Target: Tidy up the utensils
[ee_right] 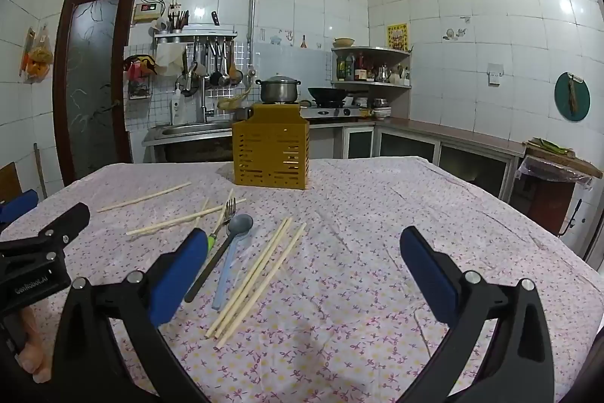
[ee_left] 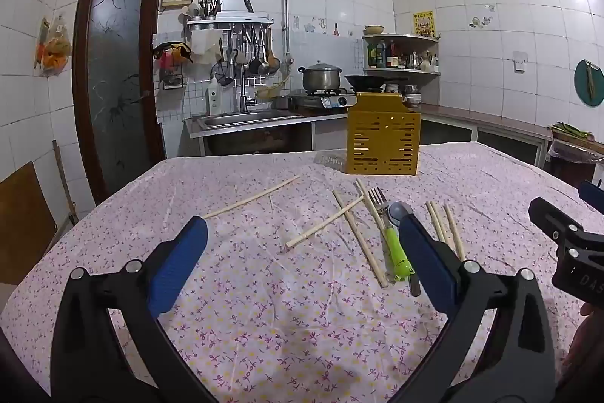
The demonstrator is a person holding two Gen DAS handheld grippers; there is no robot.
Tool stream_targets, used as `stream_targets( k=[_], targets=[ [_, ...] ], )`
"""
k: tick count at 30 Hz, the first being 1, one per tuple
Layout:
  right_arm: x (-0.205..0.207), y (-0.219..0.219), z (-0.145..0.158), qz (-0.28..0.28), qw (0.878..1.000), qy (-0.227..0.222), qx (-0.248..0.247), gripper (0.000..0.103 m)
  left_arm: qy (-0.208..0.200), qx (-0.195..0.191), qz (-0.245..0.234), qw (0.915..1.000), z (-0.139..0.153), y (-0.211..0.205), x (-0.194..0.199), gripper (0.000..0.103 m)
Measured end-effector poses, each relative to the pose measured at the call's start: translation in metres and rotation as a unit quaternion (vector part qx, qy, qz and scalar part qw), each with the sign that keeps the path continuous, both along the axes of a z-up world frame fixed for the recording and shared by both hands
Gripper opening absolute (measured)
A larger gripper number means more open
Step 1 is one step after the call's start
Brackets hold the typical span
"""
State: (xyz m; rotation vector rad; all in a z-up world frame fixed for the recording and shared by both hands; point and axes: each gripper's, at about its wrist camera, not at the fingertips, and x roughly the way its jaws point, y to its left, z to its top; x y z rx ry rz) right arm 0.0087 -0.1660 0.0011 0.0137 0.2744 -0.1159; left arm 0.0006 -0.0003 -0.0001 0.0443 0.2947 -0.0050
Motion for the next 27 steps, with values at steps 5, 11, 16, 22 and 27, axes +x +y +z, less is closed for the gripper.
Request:
stream_targets(
  k=[5, 11, 16, 22, 27],
  targets=[
    [-0.001, 0.000, 0.000, 0.003, 1.000, -0.001, 0.003, 0.099, 0.002, -0.002, 0.000, 1.0000, 0.000, 0.000, 0.000, 0.098],
    [0.001, -0.006, -0.001, -0.003, 1.000, 0.003, 0.002, 0.099, 0.002, 0.001, 0.000, 1.0000, -0.003, -0.003, 0.001, 0.098],
    [0.001, -0.003, -0.001, -0.005, 1.000, 0.003, 0.003, 0.099, 0.002, 0.002, 0.000, 1.0000, -0.010, -0.005, 0.000, 0.098],
    [-0.002, -0.004, 0.004, -0.009, 1.000, 0.002, 0.003, 0.099, 0.005, 0.001, 0.000, 1.0000, -0.007, -0.005, 0.001, 0.098],
    [-0.001, -0.004, 0.004, -0.008, 1.000, 0.002, 0.002, 0.099, 0.006, 0.001, 0.000, 1.0000, -0.007, -0.005, 0.001, 0.098]
  ],
)
